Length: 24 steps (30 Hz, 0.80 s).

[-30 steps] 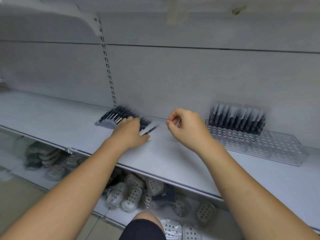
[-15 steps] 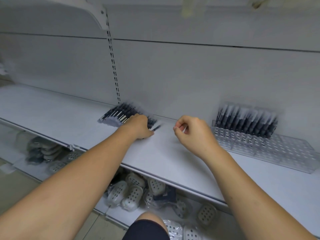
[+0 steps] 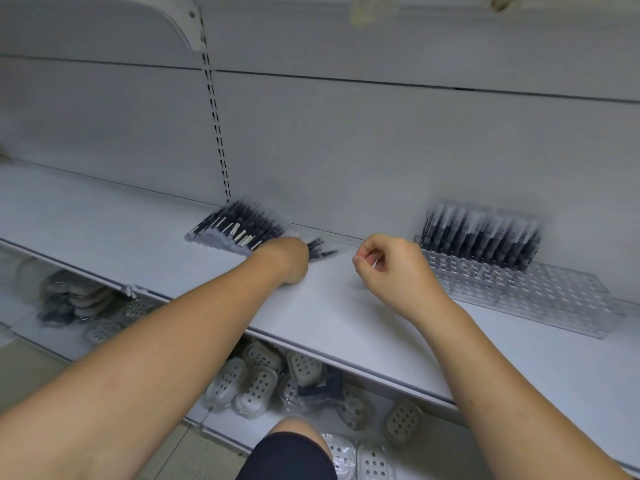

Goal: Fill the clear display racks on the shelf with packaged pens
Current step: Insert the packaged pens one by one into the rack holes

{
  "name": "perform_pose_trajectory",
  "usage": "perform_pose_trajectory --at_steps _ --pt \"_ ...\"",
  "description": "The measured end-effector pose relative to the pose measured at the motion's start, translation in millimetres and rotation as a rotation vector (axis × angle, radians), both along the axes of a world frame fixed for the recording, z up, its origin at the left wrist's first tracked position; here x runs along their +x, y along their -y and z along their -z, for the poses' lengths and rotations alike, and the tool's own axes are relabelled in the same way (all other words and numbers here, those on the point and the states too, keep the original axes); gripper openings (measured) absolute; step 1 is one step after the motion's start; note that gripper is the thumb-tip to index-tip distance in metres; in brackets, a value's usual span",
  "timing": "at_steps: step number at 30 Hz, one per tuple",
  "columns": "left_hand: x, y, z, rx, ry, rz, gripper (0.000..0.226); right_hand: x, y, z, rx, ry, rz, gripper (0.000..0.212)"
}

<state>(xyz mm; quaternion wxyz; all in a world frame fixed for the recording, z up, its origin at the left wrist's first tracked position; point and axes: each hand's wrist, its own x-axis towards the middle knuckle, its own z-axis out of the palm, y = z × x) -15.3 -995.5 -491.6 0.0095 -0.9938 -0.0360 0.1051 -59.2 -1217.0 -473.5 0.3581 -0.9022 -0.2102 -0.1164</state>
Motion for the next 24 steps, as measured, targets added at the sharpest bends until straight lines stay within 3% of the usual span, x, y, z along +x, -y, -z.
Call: perform_pose_trajectory --at_steps 7,11,14,16,19,24 --pt "-25 2 -2 -0.143 0.254 -0.041 0.024 -11 29 -6 0.071 -0.001 0.036 0.012" --pt "-56 34 -17 -0.607 0.366 0.018 0.017 -20 54 -7 0.207 -0.022 0.063 0.014" --pt "-80 73 -21 -1.093 0.292 0.046 0.015 -29 75 -9 0.347 -0.061 0.040 0.014" --pt "-90 101 -20 -1.318 0.204 0.106 0.014 -36 89 -11 0.426 -0.076 0.032 0.010" --pt "-94 142 -19 -1.452 0.115 0.229 0.014 -45 113 -16 0.531 -0.099 0.019 0.008" --pt "-83 203 -24 -1.495 0.017 0.386 0.029 -46 155 -19 0.692 -0.116 0.051 0.006"
